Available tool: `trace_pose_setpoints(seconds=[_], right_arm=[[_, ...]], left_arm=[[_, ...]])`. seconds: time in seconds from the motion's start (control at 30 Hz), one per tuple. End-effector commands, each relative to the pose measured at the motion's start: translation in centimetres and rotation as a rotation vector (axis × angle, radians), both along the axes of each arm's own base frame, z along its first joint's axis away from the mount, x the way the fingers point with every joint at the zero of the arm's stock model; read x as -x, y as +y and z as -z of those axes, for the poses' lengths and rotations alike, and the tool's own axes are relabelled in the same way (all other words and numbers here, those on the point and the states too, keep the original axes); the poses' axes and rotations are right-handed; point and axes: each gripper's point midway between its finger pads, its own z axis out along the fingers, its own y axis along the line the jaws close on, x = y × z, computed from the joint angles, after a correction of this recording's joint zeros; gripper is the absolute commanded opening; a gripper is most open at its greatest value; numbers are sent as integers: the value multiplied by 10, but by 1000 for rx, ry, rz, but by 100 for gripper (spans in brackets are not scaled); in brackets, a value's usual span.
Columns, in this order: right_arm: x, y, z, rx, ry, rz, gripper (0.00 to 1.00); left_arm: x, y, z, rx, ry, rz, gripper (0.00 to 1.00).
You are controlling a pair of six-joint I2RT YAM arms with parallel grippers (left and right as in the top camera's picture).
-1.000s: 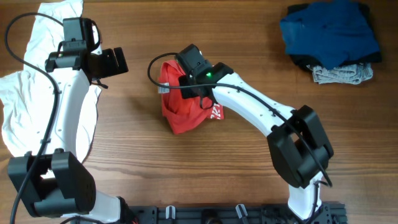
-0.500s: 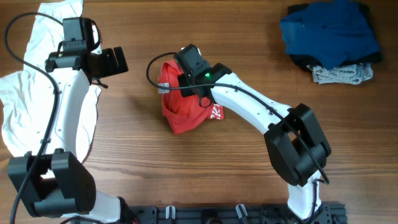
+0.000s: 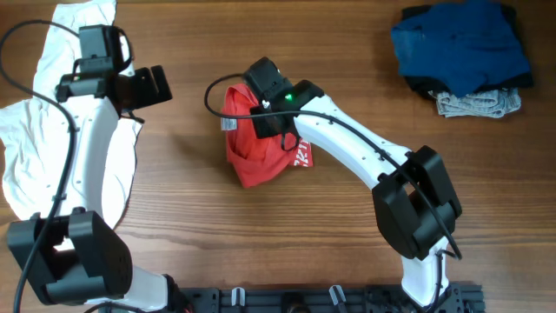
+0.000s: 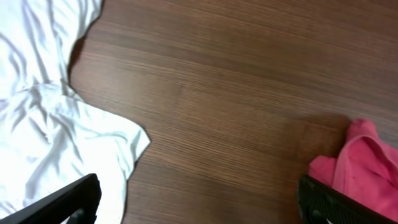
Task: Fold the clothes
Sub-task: 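Lift the red bundle and carry it right toward the clothes stack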
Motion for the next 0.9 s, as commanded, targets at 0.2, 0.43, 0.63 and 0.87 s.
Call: trace_pose_setpoints(seconds=[0.2, 0.43, 0.63, 0.87], right_arm=[[29, -35, 55, 74, 177, 41, 67], [-9, -74, 84, 52, 159, 160, 67], [-40, -124, 87, 66, 131, 164, 67], [-58, -147, 61, 39, 131, 182, 70]], left_arm=[[-2, 4, -3, 37, -16, -15, 100], [-2, 4, -3, 37, -14, -14, 100], [0, 4, -2, 38, -7, -14, 100], [0, 4, -2, 38, -8, -15, 100]])
